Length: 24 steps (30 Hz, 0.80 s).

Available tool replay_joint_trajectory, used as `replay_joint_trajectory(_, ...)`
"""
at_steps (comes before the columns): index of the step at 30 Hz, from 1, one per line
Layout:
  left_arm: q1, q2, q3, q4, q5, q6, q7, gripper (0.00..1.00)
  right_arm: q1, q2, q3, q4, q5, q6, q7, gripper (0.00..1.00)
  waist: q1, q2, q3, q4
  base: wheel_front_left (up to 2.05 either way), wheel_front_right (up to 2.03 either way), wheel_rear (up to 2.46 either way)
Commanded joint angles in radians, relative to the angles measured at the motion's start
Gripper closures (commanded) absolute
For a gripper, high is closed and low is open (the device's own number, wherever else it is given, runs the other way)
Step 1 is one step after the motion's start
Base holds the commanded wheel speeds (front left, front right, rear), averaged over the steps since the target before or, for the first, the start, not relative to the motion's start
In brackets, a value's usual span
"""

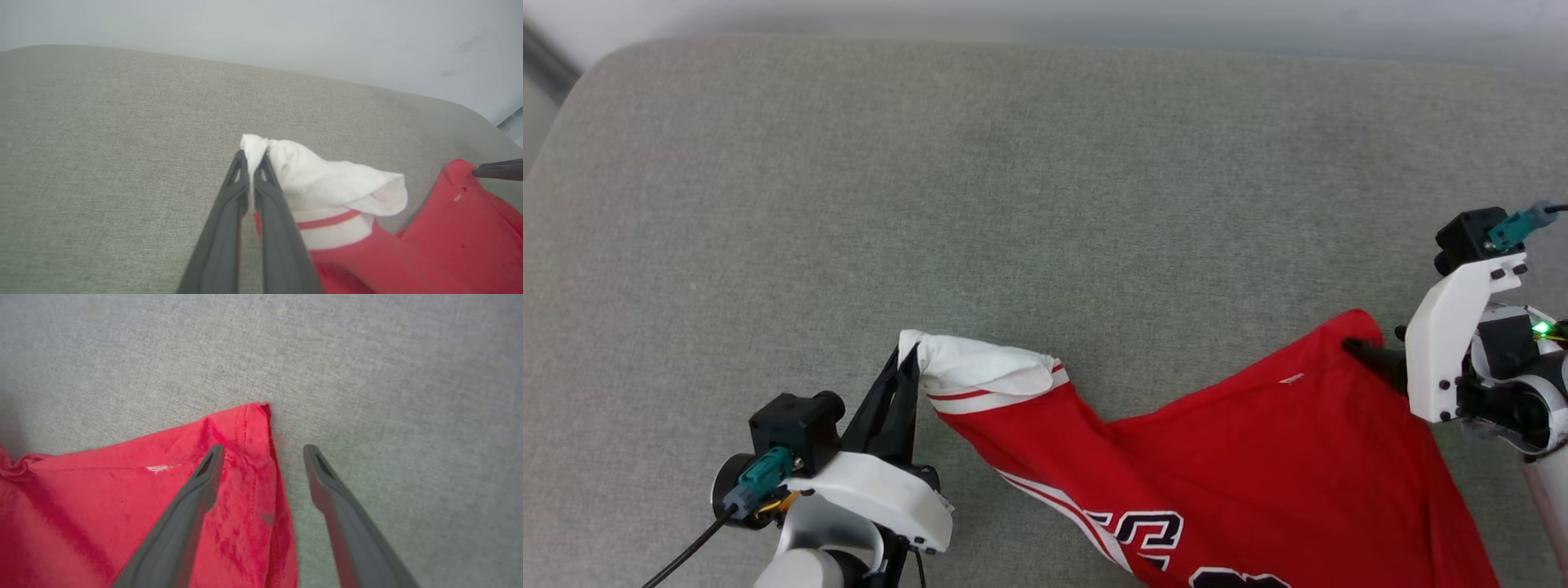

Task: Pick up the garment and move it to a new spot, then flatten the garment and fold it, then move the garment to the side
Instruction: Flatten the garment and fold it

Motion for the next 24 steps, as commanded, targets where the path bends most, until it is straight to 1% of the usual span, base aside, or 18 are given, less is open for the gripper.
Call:
replay_joint_trajectory(1, -0.021, -0.006, -0.002, 0.003, 0.007, -0.008, -0.009, 1.0, -0.02, 0.004, 0.01, 0.029, 0.007, -0.001, 0.011, 0.0, -0.0001, 0.0, 0.033, 0.03, 0.0, 0.0, 0.0)
replay_joint_trajectory(3, -0.033, -0.009, -0.005, 0.006, 0.007, -0.009, -0.015, 1.0, -0.033, 0.01, 0.031, 0.076, 0.014, 0.0, 0.032, 0.0, -0.0001, 0.0, 0.047, 0.039, 0.0, 0.0, 0.0)
replay_joint_trajectory(7, -0.045, -0.012, -0.006, 0.016, 0.006, -0.009, -0.022, 1.0, -0.008, 0.033, 0.083, 0.162, 0.041, 0.0, 0.082, 0.0, -0.0001, 0.0, 0.06, 0.051, 0.0, 0.0, 0.0)
replay_joint_trajectory(8, -0.045, -0.013, -0.006, 0.018, 0.005, -0.008, -0.024, 1.0, -0.005, 0.031, 0.1, 0.174, 0.045, 0.0, 0.088, 0.53, -0.0001, 0.0, 0.061, 0.051, 0.0, 0.0, 0.0)
replay_joint_trajectory(9, -0.044, -0.013, -0.006, 0.021, 0.004, -0.007, -0.027, 1.0, -0.002, 0.035, 0.11, 0.178, 0.053, 0.0, 0.079, 0.94, -0.0001, 0.0, 0.059, 0.05, 0.0, 0.0, 0.0)
replay_joint_trajectory(10, -0.04, -0.013, -0.005, 0.024, 0.002, -0.006, -0.027, 1.0, 0.001, 0.038, 0.118, 0.182, 0.06, 0.0, 0.077, 1.0, -0.0001, 0.0, 0.054, 0.048, 0.0, 0.0, 0.0)
replay_joint_trajectory(14, -0.023, -0.006, 0.001, 0.036, -0.005, -0.003, -0.026, 1.0, -0.013, 0.026, 0.135, 0.172, 0.069, 0.0, 0.039, 1.0, -0.0001, 0.0, 0.031, 0.037, 0.0, 0.0, 0.0)
replay_joint_trajectory(16, -0.016, 0.004, 0.011, 0.037, -0.008, 0.001, -0.027, 1.0, -0.037, 0.007, 0.136, 0.152, 0.056, 0.0, -0.026, 1.0, -0.0001, 0.0, 0.007, 0.024, 0.0, 0.0, 0.0)
replay_joint_trajectory(19, -0.025, 0.026, 0.036, 0.034, -0.008, 0.009, -0.032, 1.0, -0.051, -0.002, 0.126, 0.133, 0.039, 0.0, -0.113, 1.0, -0.0001, 0.0, -0.037, 0.002, 0.0, 0.0, 0.0)
replay_joint_trajectory(21, -0.045, 0.042, 0.062, 0.03, -0.01, 0.013, -0.039, 1.0, -0.05, 0.0, 0.11, 0.121, 0.017, 0.0, -0.173, 1.0, -0.0001, 0.0, -0.066, -0.013, 0.0, 0.0, 0.0)
replay_joint_trajectory(24, -0.086, 0.062, 0.093, 0.027, -0.016, 0.007, -0.047, 1.0, -0.046, 0.014, 0.078, 0.102, -0.015, 0.0, -0.266, 1.0, -0.0001, 0.0, -0.106, -0.035, 0.0, 0.0, 0.0)
